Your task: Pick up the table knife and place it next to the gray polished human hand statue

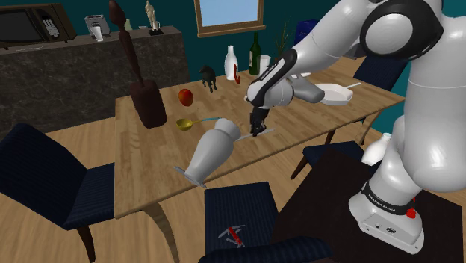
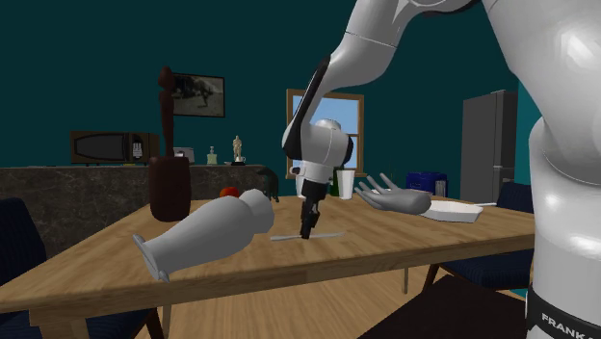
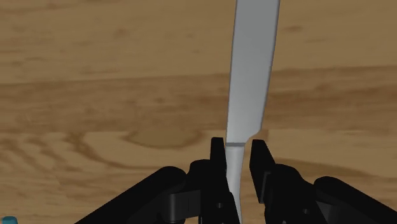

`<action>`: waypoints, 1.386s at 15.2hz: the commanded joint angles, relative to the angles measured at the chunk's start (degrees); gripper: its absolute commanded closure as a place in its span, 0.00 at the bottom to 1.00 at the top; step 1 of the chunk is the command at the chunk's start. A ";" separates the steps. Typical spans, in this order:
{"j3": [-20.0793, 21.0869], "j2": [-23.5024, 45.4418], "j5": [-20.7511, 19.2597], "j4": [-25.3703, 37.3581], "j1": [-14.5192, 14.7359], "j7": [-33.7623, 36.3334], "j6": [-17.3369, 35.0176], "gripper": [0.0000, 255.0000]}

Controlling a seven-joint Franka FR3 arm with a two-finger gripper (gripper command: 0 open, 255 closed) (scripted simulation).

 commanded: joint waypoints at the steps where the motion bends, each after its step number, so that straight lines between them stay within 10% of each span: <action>1: -0.77 -1.11 -1.48 -0.19 0.49 1.21 -0.85 1.00; 21: -5.40 -13.70 -15.76 1.53 3.44 13.03 -12.39 1.00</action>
